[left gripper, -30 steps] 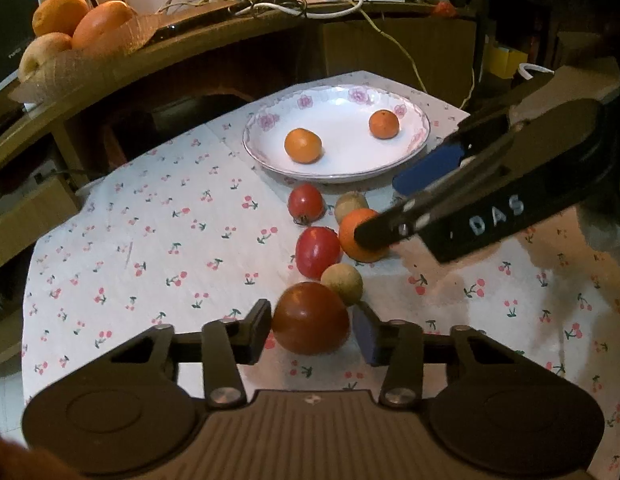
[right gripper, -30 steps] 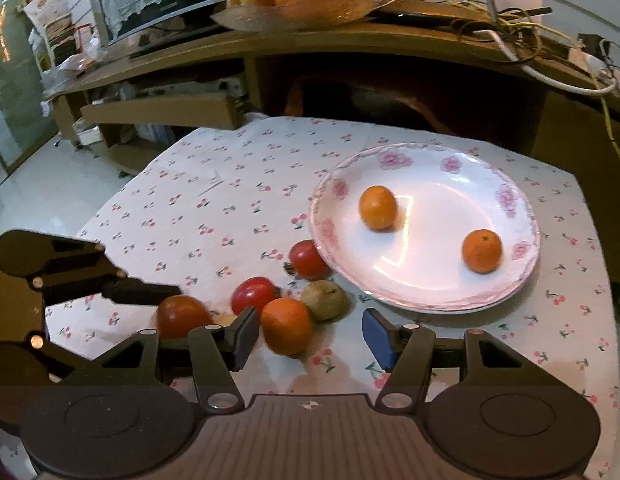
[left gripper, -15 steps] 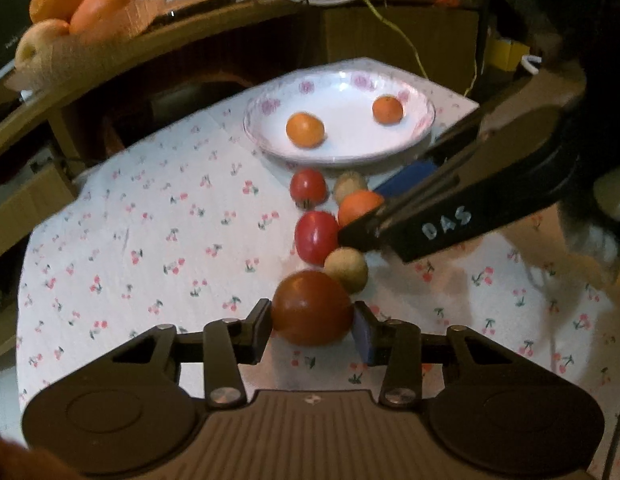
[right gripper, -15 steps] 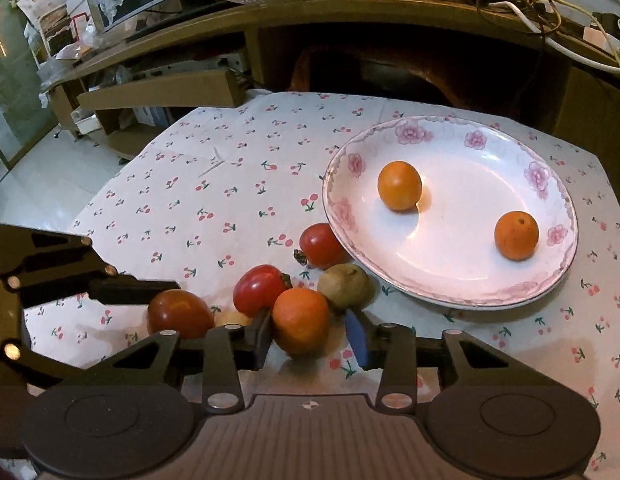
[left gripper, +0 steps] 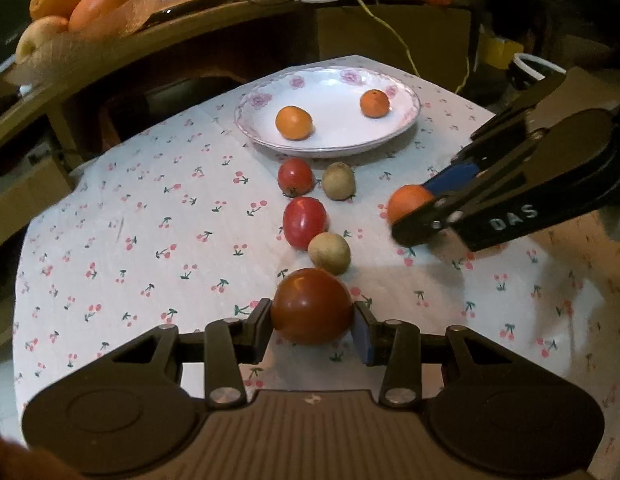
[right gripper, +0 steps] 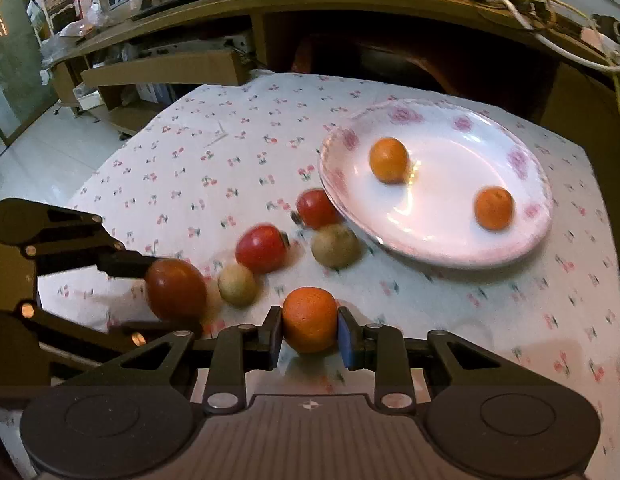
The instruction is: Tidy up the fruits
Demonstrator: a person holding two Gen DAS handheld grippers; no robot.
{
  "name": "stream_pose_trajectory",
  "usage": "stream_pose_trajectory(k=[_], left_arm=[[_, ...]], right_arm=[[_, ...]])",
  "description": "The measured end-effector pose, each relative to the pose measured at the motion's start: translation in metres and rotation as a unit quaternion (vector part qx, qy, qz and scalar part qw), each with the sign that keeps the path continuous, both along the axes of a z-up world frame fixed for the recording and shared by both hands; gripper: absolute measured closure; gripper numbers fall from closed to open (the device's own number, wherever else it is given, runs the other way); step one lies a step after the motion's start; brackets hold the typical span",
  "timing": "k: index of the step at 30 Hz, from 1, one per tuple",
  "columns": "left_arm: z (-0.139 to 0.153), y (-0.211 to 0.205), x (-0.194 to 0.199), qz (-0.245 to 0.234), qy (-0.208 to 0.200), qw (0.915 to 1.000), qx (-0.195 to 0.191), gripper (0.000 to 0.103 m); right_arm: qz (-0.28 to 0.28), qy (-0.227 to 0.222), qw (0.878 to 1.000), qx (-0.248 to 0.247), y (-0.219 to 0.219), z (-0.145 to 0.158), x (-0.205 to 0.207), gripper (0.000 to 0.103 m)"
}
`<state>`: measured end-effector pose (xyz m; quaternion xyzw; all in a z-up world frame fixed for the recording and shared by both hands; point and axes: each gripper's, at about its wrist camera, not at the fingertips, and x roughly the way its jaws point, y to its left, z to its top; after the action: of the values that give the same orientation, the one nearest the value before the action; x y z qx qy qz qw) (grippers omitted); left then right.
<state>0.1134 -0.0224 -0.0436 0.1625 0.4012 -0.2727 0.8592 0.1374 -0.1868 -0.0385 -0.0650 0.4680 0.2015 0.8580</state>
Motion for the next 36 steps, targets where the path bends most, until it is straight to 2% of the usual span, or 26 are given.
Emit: stream_pose_trajectory(k=[6, 10, 12, 14, 17, 25, 30, 36], left_arm=[[-0.001, -0.004, -0.006, -0.004, -0.016, 0.9997, 0.017, 0.055], [0.0, -0.008, -0.004, -0.001, -0.021, 0.9995, 0.026, 0.052], [-0.001, -0.009, -0.004, -0.001, -0.025, 0.9992, 0.031, 0.05], [-0.001, -0.008, -0.005, 0.001, -0.027, 0.9991, 0.032, 0.046], [-0.002, -0.007, -0.005, 0.005, -0.028, 0.9993, 0.026, 0.045], [0.0, -0.007, -0.008, -0.002, -0.028, 0.9991, 0.03, 0.046], [-0.001, -0.004, -0.008, -0.002, -0.027, 0.9993, 0.025, 0.045], [-0.001, -0.002, -0.005, 0.006, -0.023, 0.9996, 0.013, 0.049]], right_arm=[[0.001, -0.002, 1.0, -0.006, 0.0, -0.003, -0.012, 0.072], [0.006, -0.013, 1.0, -0.004, 0.003, 0.001, -0.009, 0.068], [0.004, -0.013, 1.0, -0.003, -0.001, 0.001, -0.007, 0.063], [-0.002, -0.008, 1.0, -0.004, -0.007, -0.002, -0.007, 0.063], [-0.004, -0.01, 1.0, 0.001, -0.011, -0.004, -0.009, 0.062], [-0.015, -0.026, 0.999, 0.011, -0.01, -0.001, -0.003, 0.047], [-0.01, -0.033, 0.999, 0.025, 0.0, 0.0, 0.005, 0.046], [0.005, -0.036, 0.999, 0.008, 0.015, -0.006, 0.014, 0.051]])
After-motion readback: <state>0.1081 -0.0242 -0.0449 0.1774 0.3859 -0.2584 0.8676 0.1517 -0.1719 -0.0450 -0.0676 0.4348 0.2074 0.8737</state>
